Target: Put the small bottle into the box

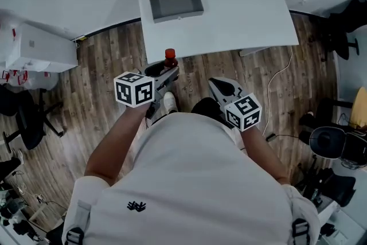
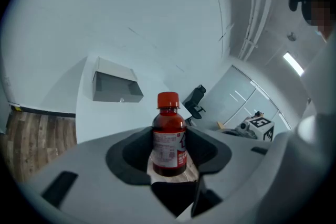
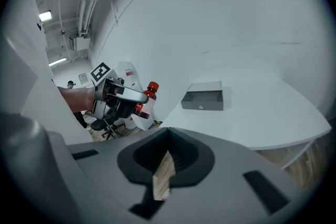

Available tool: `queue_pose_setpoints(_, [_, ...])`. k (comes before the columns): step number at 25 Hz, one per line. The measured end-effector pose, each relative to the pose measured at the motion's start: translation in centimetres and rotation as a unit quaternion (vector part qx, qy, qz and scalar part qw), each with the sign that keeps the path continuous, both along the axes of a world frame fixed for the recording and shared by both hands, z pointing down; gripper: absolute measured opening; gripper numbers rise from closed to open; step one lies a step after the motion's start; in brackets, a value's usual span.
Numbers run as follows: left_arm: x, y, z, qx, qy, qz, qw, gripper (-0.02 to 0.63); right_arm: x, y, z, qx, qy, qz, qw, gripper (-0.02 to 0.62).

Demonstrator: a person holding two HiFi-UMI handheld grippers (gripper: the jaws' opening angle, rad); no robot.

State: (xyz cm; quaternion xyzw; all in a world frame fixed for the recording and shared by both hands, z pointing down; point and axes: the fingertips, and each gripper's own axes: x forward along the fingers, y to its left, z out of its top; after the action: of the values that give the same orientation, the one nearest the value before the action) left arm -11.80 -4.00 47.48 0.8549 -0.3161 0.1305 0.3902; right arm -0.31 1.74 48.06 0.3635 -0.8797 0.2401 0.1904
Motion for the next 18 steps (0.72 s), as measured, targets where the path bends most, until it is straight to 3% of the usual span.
queue_pose_setpoints(9, [2.8,-7.9,0.9,-0.019,0.008,-0.008,0.9998,0.201,2.5,-3.1,0.0,-0.005,-0.003,0.017,1.000,0.006])
queue_pose_setpoints(18, [6.4,-17.5,2.3,-0.043,-0.015,-0.079,0.9958,0.201,8.0,-12.4,-0.2,0.008,-0.012,-0.043,0.999,0.006])
